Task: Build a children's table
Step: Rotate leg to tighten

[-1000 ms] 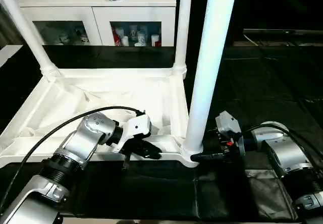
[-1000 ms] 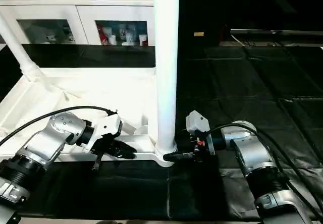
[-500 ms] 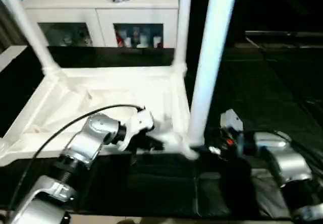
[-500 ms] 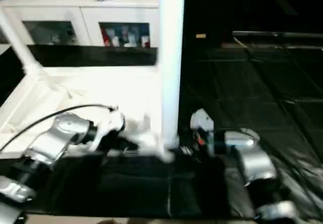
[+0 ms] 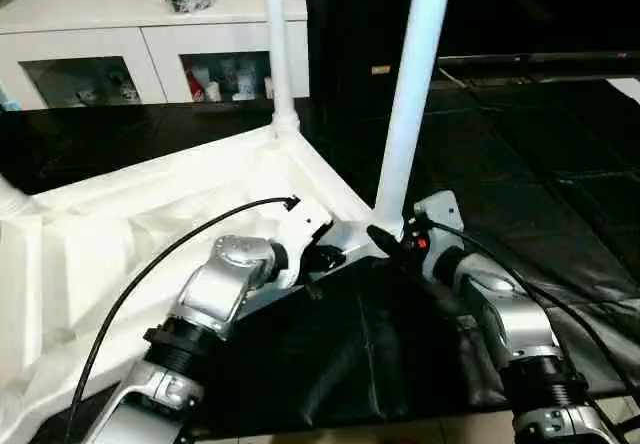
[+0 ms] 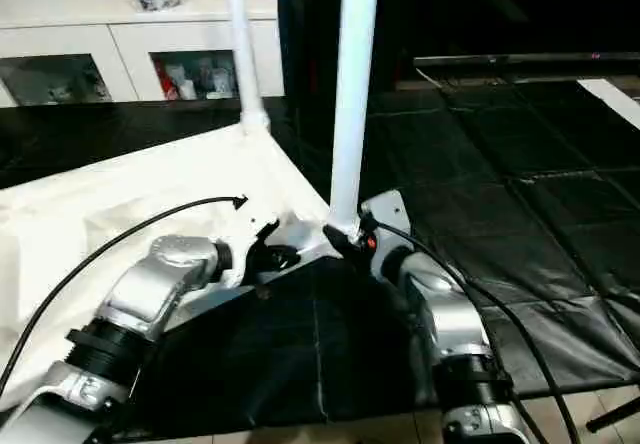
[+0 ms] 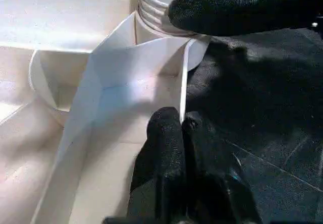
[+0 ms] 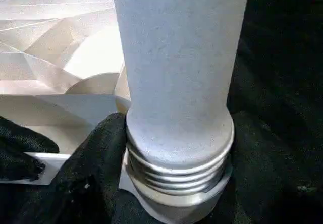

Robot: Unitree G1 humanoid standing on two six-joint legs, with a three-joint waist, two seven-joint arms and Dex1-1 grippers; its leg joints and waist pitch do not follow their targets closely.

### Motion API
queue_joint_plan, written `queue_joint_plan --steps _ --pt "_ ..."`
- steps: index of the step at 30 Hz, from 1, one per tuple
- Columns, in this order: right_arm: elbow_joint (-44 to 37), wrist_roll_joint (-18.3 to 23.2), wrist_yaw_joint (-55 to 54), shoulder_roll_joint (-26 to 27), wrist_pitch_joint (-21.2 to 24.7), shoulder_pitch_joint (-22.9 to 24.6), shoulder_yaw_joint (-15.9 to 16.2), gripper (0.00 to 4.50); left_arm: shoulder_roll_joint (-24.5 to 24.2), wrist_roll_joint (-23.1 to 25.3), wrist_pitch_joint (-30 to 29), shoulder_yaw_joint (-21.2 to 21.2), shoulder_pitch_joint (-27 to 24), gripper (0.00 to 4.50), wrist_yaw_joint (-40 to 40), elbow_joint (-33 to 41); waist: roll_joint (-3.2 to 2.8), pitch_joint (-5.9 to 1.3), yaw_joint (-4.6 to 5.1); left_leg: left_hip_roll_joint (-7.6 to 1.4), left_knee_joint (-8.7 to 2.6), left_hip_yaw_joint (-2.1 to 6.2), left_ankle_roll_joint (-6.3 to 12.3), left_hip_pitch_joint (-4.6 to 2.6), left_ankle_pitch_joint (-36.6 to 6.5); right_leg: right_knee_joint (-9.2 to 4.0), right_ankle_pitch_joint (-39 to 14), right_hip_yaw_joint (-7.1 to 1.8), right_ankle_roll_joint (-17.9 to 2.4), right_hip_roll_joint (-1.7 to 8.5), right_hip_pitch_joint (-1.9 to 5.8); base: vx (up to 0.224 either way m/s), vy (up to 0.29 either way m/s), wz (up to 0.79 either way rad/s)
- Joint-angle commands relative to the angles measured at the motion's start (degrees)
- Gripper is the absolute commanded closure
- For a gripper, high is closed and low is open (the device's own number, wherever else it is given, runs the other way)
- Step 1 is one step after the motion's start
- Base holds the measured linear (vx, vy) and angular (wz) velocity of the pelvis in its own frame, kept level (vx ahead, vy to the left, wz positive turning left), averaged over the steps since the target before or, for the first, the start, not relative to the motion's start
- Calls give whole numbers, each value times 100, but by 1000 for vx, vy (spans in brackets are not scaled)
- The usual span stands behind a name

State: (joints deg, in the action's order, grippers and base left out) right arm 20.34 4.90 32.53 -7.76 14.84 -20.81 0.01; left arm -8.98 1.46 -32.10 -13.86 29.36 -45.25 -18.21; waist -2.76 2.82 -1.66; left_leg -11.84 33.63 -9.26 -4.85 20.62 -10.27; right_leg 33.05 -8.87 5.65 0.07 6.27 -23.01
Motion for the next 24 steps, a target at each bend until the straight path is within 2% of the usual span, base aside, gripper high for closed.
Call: queue_joint_plan --steps 1,4,5,8,13,14,17,20,22,23,24 --pt "-101 227 454 378 141 65 624 91 172 -109 155 -77 144 450 114 305 28 -361 -27 -22 -454 1 258 32 -1906 -476 -2380 -158 -806 148 269 0 0 0" --pt "-194 228 547 319 112 123 629 61 45 -93 154 -129 88 450 -23 364 15 -390 -58 -48 -439 -16 287 43 -1596 -416 -1886 -192 -982 158 287 0 0 0" --pt "-269 260 669 230 75 164 647 56 -58 -103 198 -152 74 450 -129 361 28 -396 -58 -51 -433 -21 310 53 -1483 -386 -1665 -196 -1060 154 300 0 0 0" --pt "-341 340 981 7 5 202 588 13 -229 -192 370 -139 75 450 -408 327 21 -413 -69 -47 -408 -42 389 45 -1266 -355 -1380 -204 -1177 161 317 0 0 0" --pt "-419 445 1591 -455 -97 223 537 3 -510 -316 690 -194 59 450 -996 287 22 -439 -113 -56 -367 -53 571 54 -886 -276 -810 -208 -1387 153 341 0 0 0" --pt "-432 510 1972 -697 -170 226 519 3 -670 -360 841 -275 57 450 -1317 243 41 -428 -127 -61 -368 -58 592 52 -890 -281 -833 -210 -1401 154 336 0 0 0" --pt "-410 632 2584 -1069 -262 183 465 3 -1018 -326 1294 -502 69 450 -1938 128 25 -415 -185 -72 -376 -66 575 17 -1112 -306 -1125 -216 -1370 159 315 0 0 0" --pt "-318 703 3004 -1335 -287 101 473 3 -1220 -308 1487 -596 118 450 -2256 16 15 -406 -245 -93 -381 -90 502 -36 -1249 -309 -1194 -230 -1412 144 273 0 0 0" --pt "-215 743 3343 -1522 -267 3 486 3 -1398 -285 1648 -698 145 450 -2573 -36 16 -412 -292 -107 -387 -91 473 -35 -1280 -288 -1228 -236 -1412 144 281 0 0 0" --pt "-154 770 3534 -1619 -277 -54 517 3 -1470 -286 1737 -741 156 450 -2739 -60 22 -403 -317 -110 -392 -86 450 -8 -1293 -279 -1292 -237 -1402 152 290 0 0 0" --pt "-111 789 3659 -1682 -286 -94 540 3 -1514 -287 1797 -767 167 450 -2846 -80 41 -400 -335 -116 -389 -97 429 -24 -1326 -289 -1330 -247 -1384 154 274 0 0 0"
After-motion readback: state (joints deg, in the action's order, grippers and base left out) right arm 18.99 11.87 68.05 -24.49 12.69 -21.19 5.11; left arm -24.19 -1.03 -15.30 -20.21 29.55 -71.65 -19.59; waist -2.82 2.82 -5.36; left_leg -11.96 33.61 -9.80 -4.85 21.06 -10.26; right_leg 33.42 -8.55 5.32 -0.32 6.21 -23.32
